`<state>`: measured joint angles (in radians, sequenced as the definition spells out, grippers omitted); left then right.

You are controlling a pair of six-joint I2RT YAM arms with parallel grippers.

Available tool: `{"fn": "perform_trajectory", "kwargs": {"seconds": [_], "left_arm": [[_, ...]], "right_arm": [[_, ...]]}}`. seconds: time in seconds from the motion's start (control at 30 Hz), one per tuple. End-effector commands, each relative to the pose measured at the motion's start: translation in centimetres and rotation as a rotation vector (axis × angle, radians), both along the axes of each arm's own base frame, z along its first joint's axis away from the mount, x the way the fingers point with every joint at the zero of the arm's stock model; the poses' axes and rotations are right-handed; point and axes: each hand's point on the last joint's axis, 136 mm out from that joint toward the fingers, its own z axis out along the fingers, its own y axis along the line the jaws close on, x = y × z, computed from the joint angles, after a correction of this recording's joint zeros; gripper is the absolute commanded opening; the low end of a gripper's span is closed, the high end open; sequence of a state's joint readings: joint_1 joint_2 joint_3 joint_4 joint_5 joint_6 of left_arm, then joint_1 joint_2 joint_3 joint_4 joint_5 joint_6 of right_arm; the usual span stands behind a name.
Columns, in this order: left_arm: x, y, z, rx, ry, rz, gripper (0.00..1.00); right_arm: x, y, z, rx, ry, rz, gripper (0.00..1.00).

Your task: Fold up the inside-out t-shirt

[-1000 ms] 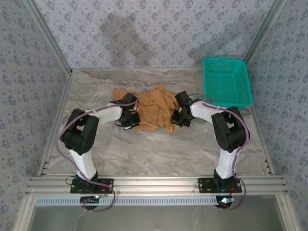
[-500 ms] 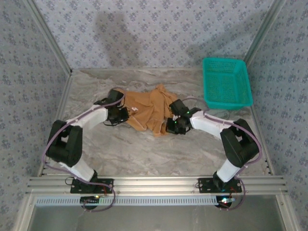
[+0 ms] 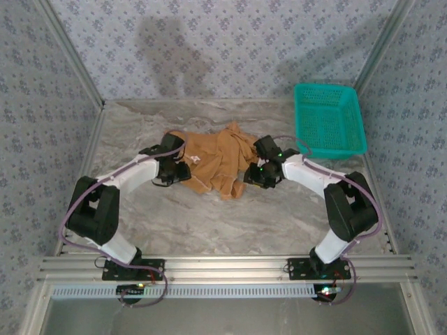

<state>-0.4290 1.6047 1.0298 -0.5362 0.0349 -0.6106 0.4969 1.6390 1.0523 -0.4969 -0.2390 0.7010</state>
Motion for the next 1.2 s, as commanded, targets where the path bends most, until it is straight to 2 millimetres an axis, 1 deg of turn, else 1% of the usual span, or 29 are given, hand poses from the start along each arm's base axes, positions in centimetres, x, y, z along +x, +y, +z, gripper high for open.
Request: {"fn": "perform_trajectory", "kwargs": {"seconds": [0.0, 0.1, 0.2, 0.27, 0.3, 0.37, 0.43, 0.53, 0.63, 0.67, 0.7, 0.73, 0.77, 0.8, 0.83, 0.93, 1.0, 1.03, 1.17], "left_arm": [[1.1, -1.3, -0.4, -0.024, 0.0, -0.034, 0.46], [1.5, -1.9, -1.7, -0.034, 0.03, -0.035, 0.46], [2.2, -2.5, -2.6, -0.048, 0.044, -0.033, 0.46], [2.7, -2.8, -3.1, -0.047, 0.049, -0.028, 0.46], [2.9, -2.9, -3.3, -0.047, 0.052, -0.027, 0.46], [3.1, -2.9, -3.8, -0.037, 0.059, -0.022, 0.43], [3.2, -2.7, -4.3, -0.022, 0.07, -0.018, 0.38], [3.1, -2.6, -4.7, -0.008, 0.081, -0.016, 0.28], [3.0, -2.1, -4.7, 0.013, 0.086, -0.012, 0.13], [2.9, -1.9, -4.6, 0.021, 0.086, -0.011, 0.06], [2.9, -1.8, -4.4, 0.025, 0.088, -0.008, 0.0], [2.9, -1.6, -4.0, 0.029, 0.087, -0.007, 0.0], [2.9, -1.4, -3.4, 0.032, 0.085, -0.005, 0.0], [3.0, -1.2, -2.6, 0.033, 0.077, -0.005, 0.0], [3.2, -0.9, -1.6, 0.033, 0.065, -0.004, 0.0], [3.7, 0.3, 2.5, 0.021, -0.003, 0.017, 0.0], [4.0, 1.5, 6.0, -0.001, -0.069, 0.044, 0.0], [3.9, 2.1, 7.4, -0.009, -0.094, 0.055, 0.0], [3.8, 4.5, 14.7, -0.064, -0.252, 0.114, 0.0]], "right_arm": [[1.4, -1.1, -0.1, -0.021, -0.003, -0.007, 0.4], [3.0, -2.0, -0.4, -0.019, -0.009, -0.03, 0.41], [4.6, -2.7, -0.5, -0.018, -0.016, -0.059, 0.44], [5.8, -2.8, -0.7, -0.013, -0.023, -0.071, 0.44], [6.8, -2.6, -0.2, -0.004, -0.041, -0.075, 0.45], [8.0, -2.2, -0.6, 0.0, -0.041, -0.077, 0.45], [9.1, -1.7, -1.1, 0.009, -0.038, -0.075, 0.45], [10.4, -0.6, -2.5, 0.024, -0.009, -0.065, 0.45], [10.7, 0.3, -4.2, 0.037, 0.037, -0.073, 0.45], [10.7, 0.5, -4.7, 0.043, 0.05, -0.08, 0.41], [10.7, 0.7, -4.8, 0.053, 0.055, -0.085, 0.33], [10.8, 0.9, -4.6, 0.062, 0.053, -0.089, 0.23], [10.9, 1.0, -4.1, 0.07, 0.047, -0.089, 0.1], [11.1, 0.8, -3.1, 0.071, 0.033, -0.088, 0.02], [11.2, 0.7, -2.0, 0.065, 0.015, -0.084, 0.0], [10.9, -0.2, 2.5, 0.04, -0.049, -0.063, 0.0], [10.4, -1.1, 6.4, 0.035, -0.1, -0.073, 0.0], [10.0, -1.5, 8.1, 0.028, -0.134, -0.053, 0.0], [8.1, -2.7, 15.7, 0.062, -0.258, -0.057, 0.0]]}}
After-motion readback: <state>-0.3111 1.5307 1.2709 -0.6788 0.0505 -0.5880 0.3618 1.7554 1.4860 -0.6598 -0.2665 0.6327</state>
